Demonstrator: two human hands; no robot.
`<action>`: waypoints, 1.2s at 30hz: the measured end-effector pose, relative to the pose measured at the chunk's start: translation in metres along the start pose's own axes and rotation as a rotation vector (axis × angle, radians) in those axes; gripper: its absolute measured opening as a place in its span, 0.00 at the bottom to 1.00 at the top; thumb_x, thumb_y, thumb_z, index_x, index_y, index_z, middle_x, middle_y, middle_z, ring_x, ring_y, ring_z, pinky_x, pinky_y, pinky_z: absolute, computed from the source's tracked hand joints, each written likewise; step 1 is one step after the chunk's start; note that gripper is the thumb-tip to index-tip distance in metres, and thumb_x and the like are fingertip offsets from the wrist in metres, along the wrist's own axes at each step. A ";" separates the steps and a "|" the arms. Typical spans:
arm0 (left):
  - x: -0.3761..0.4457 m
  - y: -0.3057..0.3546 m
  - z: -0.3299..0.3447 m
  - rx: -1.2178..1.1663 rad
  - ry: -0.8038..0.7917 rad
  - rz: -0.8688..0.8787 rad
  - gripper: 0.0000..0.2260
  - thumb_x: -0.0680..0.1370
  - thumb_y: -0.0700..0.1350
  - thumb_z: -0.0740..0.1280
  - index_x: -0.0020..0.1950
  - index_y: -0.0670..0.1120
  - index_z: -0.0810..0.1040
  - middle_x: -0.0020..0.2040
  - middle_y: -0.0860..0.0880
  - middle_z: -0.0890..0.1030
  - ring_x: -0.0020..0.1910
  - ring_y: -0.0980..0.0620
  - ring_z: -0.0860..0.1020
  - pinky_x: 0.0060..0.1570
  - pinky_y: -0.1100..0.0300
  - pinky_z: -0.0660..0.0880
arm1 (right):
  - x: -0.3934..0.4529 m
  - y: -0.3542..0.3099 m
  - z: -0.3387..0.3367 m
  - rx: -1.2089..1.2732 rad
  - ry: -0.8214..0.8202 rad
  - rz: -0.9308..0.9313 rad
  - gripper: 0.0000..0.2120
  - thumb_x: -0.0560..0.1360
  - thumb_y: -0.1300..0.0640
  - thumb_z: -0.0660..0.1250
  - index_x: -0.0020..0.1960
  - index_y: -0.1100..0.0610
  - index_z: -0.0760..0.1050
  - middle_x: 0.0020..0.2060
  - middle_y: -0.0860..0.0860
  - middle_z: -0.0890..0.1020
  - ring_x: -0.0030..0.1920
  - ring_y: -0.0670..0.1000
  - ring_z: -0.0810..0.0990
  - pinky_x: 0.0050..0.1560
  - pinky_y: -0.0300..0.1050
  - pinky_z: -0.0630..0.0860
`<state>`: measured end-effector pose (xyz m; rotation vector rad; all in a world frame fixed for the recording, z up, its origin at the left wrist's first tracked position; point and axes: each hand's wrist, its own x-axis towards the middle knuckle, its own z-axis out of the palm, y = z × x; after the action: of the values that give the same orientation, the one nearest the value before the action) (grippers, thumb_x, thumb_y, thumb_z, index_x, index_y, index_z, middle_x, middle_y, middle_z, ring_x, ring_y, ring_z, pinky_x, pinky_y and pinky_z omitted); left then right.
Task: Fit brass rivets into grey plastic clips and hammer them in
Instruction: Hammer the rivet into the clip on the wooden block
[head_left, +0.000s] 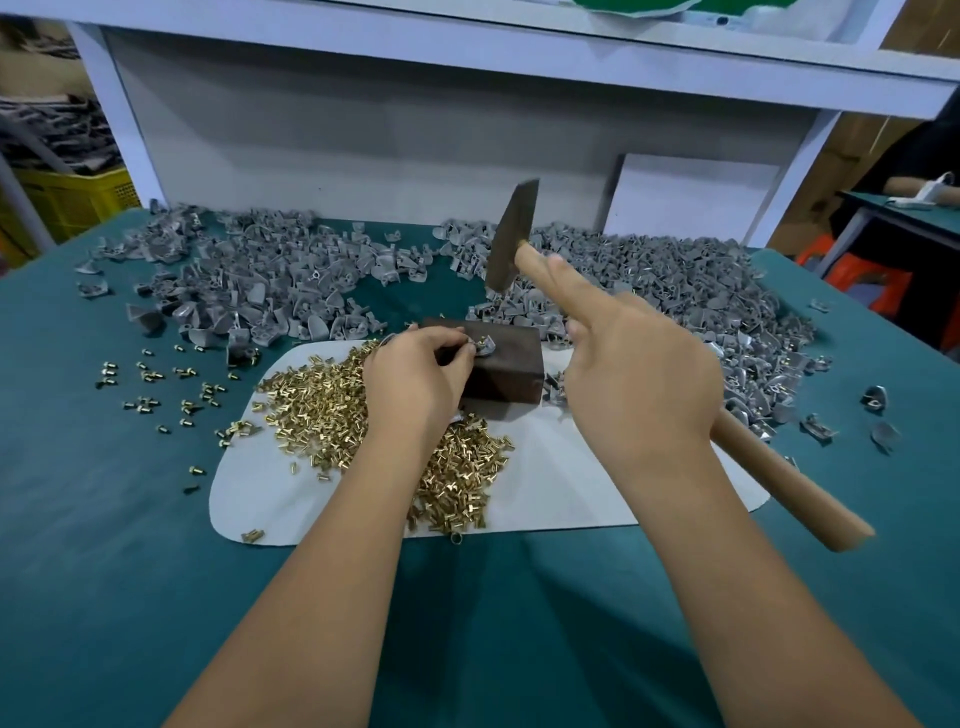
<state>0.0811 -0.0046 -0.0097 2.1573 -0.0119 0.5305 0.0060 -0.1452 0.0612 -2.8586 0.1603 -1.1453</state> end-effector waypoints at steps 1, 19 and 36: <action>0.000 0.000 0.000 -0.020 0.005 0.008 0.08 0.76 0.48 0.70 0.53 0.49 0.86 0.51 0.51 0.85 0.53 0.50 0.81 0.60 0.53 0.74 | -0.001 0.001 -0.001 -0.001 -0.030 -0.014 0.32 0.74 0.57 0.68 0.69 0.30 0.62 0.34 0.48 0.77 0.24 0.50 0.61 0.25 0.34 0.50; 0.003 -0.005 -0.002 0.069 -0.016 -0.007 0.10 0.77 0.56 0.68 0.55 0.56 0.84 0.55 0.52 0.83 0.59 0.49 0.78 0.62 0.46 0.71 | 0.004 -0.011 0.001 0.067 -0.051 -0.028 0.33 0.76 0.57 0.66 0.69 0.29 0.57 0.35 0.46 0.75 0.26 0.50 0.65 0.24 0.35 0.51; 0.016 0.011 -0.064 -0.379 0.114 -0.124 0.15 0.80 0.56 0.62 0.43 0.49 0.80 0.30 0.54 0.74 0.27 0.56 0.69 0.33 0.59 0.69 | -0.028 0.014 0.043 0.099 0.003 -0.021 0.39 0.63 0.70 0.75 0.69 0.46 0.72 0.35 0.56 0.78 0.26 0.52 0.69 0.26 0.39 0.60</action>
<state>0.0700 0.0416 0.0377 1.7446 0.0774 0.5313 0.0140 -0.1554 0.0099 -2.7795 0.0718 -1.1278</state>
